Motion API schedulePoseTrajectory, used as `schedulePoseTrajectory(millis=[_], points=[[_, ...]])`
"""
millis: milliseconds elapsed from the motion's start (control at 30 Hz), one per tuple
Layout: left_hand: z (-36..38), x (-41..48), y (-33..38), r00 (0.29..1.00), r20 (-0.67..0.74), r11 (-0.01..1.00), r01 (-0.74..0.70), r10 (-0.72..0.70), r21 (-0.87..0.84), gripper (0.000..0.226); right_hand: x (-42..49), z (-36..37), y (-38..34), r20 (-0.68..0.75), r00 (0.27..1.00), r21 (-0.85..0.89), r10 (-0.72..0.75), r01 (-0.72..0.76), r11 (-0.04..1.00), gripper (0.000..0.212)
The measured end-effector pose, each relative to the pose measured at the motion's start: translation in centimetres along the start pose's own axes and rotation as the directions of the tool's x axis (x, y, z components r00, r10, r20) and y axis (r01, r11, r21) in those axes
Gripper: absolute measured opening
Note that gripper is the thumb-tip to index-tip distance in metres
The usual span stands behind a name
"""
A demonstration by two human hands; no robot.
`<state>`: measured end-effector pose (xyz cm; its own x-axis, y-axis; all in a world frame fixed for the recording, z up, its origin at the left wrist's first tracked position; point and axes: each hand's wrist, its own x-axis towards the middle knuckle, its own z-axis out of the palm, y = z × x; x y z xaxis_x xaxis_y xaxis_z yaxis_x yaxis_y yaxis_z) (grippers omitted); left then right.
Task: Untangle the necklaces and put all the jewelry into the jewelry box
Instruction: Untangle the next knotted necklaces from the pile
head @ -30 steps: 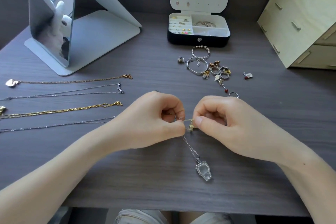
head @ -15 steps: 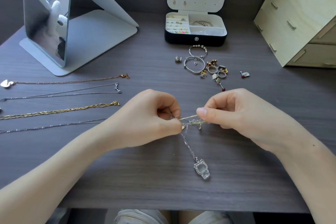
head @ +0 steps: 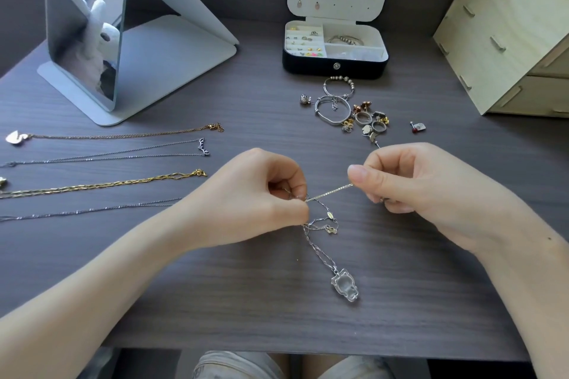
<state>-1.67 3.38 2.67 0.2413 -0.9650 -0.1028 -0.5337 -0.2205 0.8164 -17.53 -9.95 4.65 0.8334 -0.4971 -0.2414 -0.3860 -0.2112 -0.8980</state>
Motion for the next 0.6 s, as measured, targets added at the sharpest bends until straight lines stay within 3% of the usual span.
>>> schedulePoseTrajectory(millis=[267,600], points=[[-0.1,0.3,-0.6,0.996,-0.002,0.995,-0.089,0.089,-0.04,0.011,0.0,0.6,-0.8,-0.02,0.984,0.225,-0.174,0.174,0.959,0.02],[-0.1,0.3,-0.8,0.986,-0.018,0.986,-0.164,0.164,0.029,0.025,-1.0,-0.7,-5.1,0.045,0.932,0.28,-0.359,0.334,0.9,0.022]])
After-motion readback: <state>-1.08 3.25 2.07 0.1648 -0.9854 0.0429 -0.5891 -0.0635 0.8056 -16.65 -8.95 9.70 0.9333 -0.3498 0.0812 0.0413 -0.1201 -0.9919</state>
